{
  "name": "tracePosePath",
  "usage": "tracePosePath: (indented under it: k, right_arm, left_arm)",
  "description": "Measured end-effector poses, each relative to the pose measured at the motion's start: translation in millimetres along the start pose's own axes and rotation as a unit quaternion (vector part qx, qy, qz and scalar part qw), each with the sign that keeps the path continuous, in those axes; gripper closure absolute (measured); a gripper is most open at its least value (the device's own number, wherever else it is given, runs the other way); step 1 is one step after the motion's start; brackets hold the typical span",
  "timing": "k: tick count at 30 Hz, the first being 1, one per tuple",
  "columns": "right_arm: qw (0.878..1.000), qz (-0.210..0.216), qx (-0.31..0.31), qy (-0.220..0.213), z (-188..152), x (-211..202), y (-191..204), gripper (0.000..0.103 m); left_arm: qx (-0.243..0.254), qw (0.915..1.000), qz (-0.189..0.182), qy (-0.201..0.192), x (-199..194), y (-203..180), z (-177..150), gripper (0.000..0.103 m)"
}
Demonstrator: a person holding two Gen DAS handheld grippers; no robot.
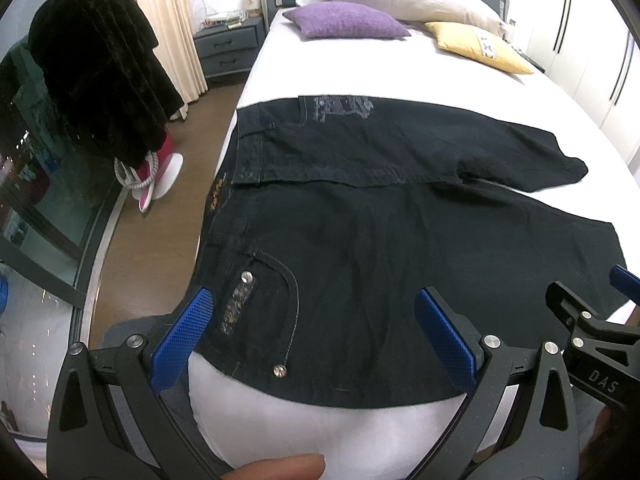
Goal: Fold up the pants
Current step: 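Grasp the jeans waistband with the left gripper while the right gripper grasps the waistband edge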
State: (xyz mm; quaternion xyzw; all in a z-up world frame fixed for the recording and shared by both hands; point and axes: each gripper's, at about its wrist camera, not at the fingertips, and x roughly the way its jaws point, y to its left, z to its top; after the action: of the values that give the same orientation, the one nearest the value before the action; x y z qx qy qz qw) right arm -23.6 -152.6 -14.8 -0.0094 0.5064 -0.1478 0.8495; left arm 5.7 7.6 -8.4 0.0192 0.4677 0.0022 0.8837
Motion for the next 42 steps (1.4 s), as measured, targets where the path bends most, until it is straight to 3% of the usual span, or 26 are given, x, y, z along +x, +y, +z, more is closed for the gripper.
tracePosePath:
  k: [7, 11, 14, 16, 19, 21, 23, 27, 35, 38, 40, 41, 42]
  right_arm:
    - [0.996, 0.069, -0.032, -0.038, 27.5, 3.5, -13.2, 0.0]
    - [0.988, 0.133, -0.043, -0.069, 62.4, 9.5, -31.2, 0.0]
    - [0.981, 0.163, -0.066, -0.085, 94.0, 25.4, -41.7, 0.0]
    - [0.975, 0.182, -0.089, -0.088, 114.1, 41.4, -45.1, 0.0]
    - [0.962, 0.231, -0.121, -0.079, 141.6, 68.4, -47.8, 0.0]
    - [0.954, 0.251, -0.146, -0.079, 157.5, 86.0, -47.2, 0.002]
    - [0.945, 0.263, -0.179, -0.075, 174.3, 108.3, -46.1, 0.009]
    - [0.937, 0.284, -0.196, -0.048, 202.8, 152.6, -53.1, 0.027]
    - [0.925, 0.33, -0.184, -0.04, 232.8, 197.4, -68.4, 0.027]
    - [0.922, 0.336, -0.188, -0.034, 240.5, 206.0, -66.3, 0.028]
    - [0.921, 0.336, -0.195, -0.029, 245.5, 211.5, -63.8, 0.029]
    - [0.92, 0.337, -0.198, -0.028, 245.8, 210.8, -61.4, 0.029]
    - [0.919, 0.337, -0.201, -0.027, 247.8, 211.4, -59.6, 0.03]
  left_arm:
    - [0.02, 0.9985, -0.037, -0.035, 4.9, 10.6, 26.1, 0.0]
    - [0.029, 0.9975, -0.061, -0.022, 31.5, 25.2, 66.9, 0.0]
    - [0.047, 0.9933, -0.097, -0.043, 53.9, 31.4, 99.2, 0.0]
    - [0.081, 0.9918, -0.099, 0.001, 83.4, 29.8, 125.4, 0.0]
    - [0.089, 0.9876, -0.129, -0.005, 120.1, 41.5, 171.2, 0.0]
    - [0.112, 0.9855, -0.127, -0.002, 145.5, 44.5, 200.2, 0.0]
    - [0.136, 0.9786, -0.154, 0.015, 181.6, 45.3, 237.5, 0.0]
    - [0.187, 0.965, -0.176, 0.053, 228.9, 41.8, 280.9, 0.0]
    - [0.276, 0.9226, -0.226, 0.148, 304.6, 27.2, 297.6, 0.002]
    - [0.296, 0.909, -0.227, 0.187, 327.9, 22.3, 291.3, 0.019]
    - [0.291, 0.9095, -0.23, 0.187, 334.3, 24.0, 293.6, 0.021]
    - [0.284, 0.9115, -0.233, 0.185, 335.7, 25.9, 297.3, 0.028]
    - [0.272, 0.9127, -0.241, 0.186, 335.9, 29.3, 302.1, 0.042]
